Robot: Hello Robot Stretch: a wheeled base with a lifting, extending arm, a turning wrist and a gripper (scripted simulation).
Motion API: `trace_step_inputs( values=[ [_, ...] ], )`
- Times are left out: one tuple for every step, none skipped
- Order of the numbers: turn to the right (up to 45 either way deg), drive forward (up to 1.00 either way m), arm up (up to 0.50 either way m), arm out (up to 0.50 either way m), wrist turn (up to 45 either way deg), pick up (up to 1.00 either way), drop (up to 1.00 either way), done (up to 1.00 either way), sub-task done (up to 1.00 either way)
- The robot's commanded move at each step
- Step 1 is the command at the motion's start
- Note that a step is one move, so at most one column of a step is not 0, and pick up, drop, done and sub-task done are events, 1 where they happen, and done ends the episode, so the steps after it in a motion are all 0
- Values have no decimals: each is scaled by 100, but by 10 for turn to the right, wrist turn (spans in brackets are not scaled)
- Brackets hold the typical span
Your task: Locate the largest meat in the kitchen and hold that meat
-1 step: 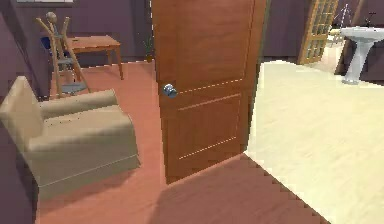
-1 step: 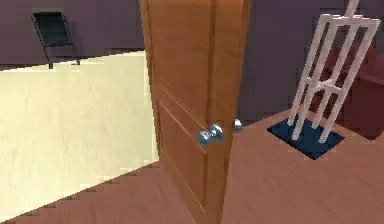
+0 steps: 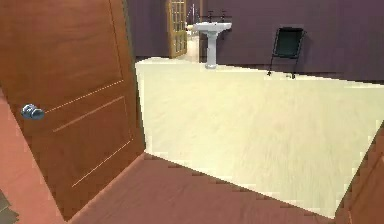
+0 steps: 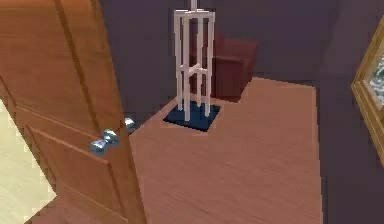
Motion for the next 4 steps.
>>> trace_step_inputs(
  values=[
    [0, 5, 0, 0, 0, 0, 0, 0, 0],
    [-240, 0, 0, 0, 0, 0, 0, 0, 0],
    [0, 15, 0, 0, 0, 0, 0, 0, 0],
    [450, 0, 0, 0, 0, 0, 0, 0, 0]
  ],
)
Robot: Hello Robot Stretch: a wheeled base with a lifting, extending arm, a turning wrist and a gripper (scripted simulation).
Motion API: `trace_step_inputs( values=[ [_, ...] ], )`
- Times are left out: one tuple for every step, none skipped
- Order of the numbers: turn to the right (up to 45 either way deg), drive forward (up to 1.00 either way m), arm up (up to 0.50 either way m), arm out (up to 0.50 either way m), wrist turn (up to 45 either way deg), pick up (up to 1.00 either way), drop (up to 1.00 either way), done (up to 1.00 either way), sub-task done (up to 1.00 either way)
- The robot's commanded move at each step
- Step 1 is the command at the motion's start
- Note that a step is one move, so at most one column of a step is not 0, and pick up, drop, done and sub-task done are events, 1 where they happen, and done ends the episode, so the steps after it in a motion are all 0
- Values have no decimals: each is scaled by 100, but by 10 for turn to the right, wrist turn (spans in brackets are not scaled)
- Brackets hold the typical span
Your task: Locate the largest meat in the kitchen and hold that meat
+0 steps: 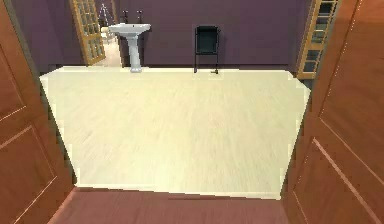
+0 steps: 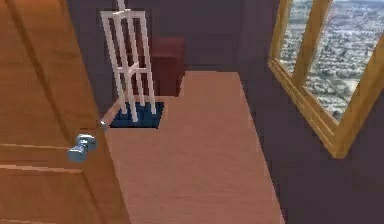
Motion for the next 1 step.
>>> trace_step_inputs(
  values=[
    [0, 70, 0, 0, 0, 0, 0, 0, 0]
  ],
)
